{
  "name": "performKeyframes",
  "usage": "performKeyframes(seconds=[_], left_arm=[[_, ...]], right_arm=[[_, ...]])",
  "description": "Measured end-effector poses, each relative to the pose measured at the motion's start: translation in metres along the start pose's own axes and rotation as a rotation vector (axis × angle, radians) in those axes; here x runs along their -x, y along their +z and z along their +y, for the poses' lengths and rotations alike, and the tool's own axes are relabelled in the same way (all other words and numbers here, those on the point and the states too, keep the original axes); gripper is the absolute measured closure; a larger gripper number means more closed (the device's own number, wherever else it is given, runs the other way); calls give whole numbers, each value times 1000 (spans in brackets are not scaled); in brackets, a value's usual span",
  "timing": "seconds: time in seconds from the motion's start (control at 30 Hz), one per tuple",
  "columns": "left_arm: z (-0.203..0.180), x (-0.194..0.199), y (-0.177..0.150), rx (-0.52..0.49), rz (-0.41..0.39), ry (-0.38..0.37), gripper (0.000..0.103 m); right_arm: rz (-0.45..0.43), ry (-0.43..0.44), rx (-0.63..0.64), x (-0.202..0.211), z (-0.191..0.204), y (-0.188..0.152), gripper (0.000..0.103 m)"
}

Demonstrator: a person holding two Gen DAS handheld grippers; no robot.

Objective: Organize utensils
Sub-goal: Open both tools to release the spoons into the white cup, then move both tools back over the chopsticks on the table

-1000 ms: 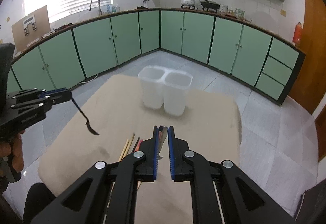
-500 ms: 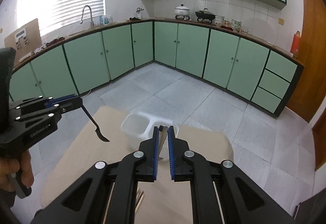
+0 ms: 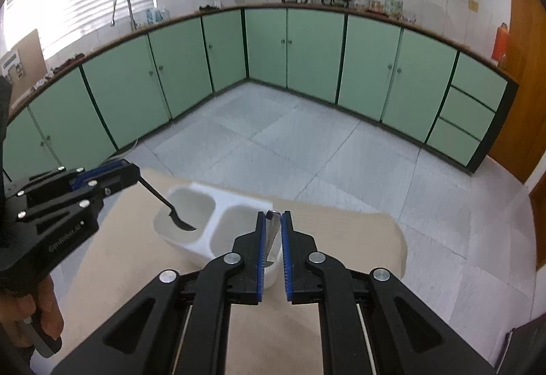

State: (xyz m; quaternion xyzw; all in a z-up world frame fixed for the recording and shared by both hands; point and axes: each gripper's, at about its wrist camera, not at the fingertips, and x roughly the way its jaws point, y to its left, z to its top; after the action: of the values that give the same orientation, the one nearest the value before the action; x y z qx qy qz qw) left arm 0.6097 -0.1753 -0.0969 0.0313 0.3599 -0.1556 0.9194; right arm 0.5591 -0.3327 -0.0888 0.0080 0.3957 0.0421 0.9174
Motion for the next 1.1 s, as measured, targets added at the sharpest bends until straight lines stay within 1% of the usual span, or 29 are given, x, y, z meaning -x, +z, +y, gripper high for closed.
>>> performKeyframes(seconds=[0.03, 0.07, 0.1, 0.13, 0.23, 0.3, 0.37, 0.4, 0.43, 0.47, 0.53, 0.57, 0.63, 0.73, 0.8, 0.83, 0.87, 0.9, 0.93, 1.0, 1.1], left_arm=[[2, -2, 0, 0, 3, 2, 84], [2, -2, -2, -1, 3, 5, 70], [1, 1, -5, -5, -6, 15, 64], [1, 5, -6, -9, -14, 24, 58], [2, 19, -5, -5, -23, 21, 55], [7, 42, -7, -2, -52, 25, 47], [10, 61, -11, -7, -74, 36, 37], [13, 77, -18, -11, -90, 36, 35], [14, 88, -23, -18, -99, 39, 32], [15, 98, -28, -24, -109, 46, 30], [20, 125, -47, -31, -136, 55, 20], [22, 135, -55, -29, -146, 53, 17], [28, 160, -81, -26, -164, 56, 15], [31, 186, -114, -27, -172, 59, 13], [32, 205, -145, -25, -177, 55, 13], [32, 212, -159, -23, -178, 56, 13], [32, 215, -168, -20, -177, 58, 13], [34, 223, -186, -12, -174, 60, 13], [36, 226, -195, -4, -171, 60, 13], [38, 233, -222, 12, -159, 62, 13], [43, 237, -258, 37, -137, 74, 13]], right_arm=[[4, -3, -4, -1, -2, -2, 91], [1, -9, -8, -1, -3, -5, 88], [-2, -11, -10, 1, -4, -7, 84], [-5, -5, -14, 3, -5, -8, 84], [-29, -4, -17, 20, -4, -11, 84], [-50, 2, -19, 36, -6, -15, 84], [-81, 8, -29, 57, -6, -23, 75], [-104, 5, -33, 70, -7, -30, 65], [-125, 2, -33, 83, -7, -39, 60], [-137, 4, -34, 92, -5, -47, 60], [-165, 16, -34, 116, 0, -74, 59], [-177, 22, -32, 125, 5, -87, 59], [-196, 24, -30, 143, 16, -116, 55], [-210, 22, -28, 161, 31, -154, 51], [-213, 21, -23, 171, 44, -188, 50], [-213, 17, -21, 173, 49, -198, 50], [-211, 7, -20, 177, 55, -216, 50], [-207, 12, -30, 179, 59, -230, 50], [-197, 25, -41, 180, 62, -245, 50], [-179, 21, -62, 178, 68, -267, 50], [-133, 48, -128, 170, 76, -307, 50]])
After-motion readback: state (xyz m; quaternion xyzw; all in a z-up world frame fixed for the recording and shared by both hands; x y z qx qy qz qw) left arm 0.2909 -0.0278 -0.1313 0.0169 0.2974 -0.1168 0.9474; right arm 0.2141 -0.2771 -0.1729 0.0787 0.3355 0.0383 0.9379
